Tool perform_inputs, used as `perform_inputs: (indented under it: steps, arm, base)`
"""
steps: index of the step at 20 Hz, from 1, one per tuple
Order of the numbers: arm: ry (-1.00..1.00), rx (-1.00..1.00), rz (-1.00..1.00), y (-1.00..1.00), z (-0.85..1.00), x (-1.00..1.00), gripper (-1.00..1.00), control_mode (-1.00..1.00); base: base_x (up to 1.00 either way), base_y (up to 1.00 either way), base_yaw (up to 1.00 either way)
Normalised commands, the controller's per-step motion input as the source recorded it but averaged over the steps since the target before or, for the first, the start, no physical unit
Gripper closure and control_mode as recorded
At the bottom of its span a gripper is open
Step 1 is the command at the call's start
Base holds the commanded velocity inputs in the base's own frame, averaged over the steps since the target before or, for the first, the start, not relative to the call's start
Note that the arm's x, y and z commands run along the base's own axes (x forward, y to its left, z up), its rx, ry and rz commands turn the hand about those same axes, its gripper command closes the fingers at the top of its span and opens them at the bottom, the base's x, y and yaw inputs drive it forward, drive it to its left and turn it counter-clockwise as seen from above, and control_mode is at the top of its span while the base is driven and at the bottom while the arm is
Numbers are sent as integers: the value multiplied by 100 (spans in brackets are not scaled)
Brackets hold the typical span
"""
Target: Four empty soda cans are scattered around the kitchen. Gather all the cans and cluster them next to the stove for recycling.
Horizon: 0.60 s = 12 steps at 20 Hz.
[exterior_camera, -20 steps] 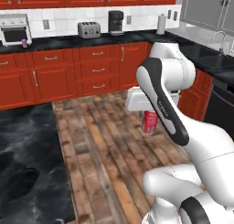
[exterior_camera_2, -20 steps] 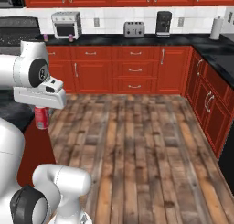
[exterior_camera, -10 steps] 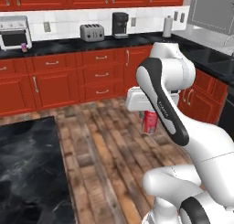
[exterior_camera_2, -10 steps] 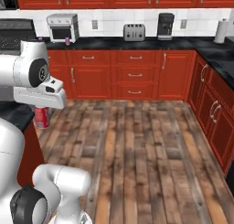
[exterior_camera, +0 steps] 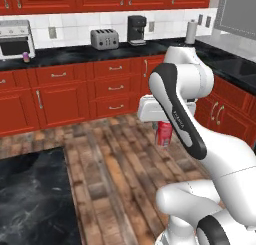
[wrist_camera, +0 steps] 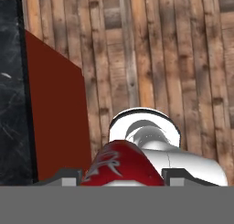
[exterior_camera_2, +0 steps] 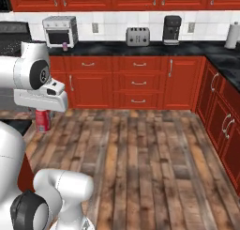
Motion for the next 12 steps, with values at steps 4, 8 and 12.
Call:
perform_inputs:
  steps: [4,8,12]
  arm:
    - [0,0,0,0,0,0,100,100]
    - [0,0,0,0,0,0,100,100]
    - [0,0,0,0,0,0,100,100]
  base:
    - [69,-7,0]
    - [69,-7,0]
    - [69,-7,0]
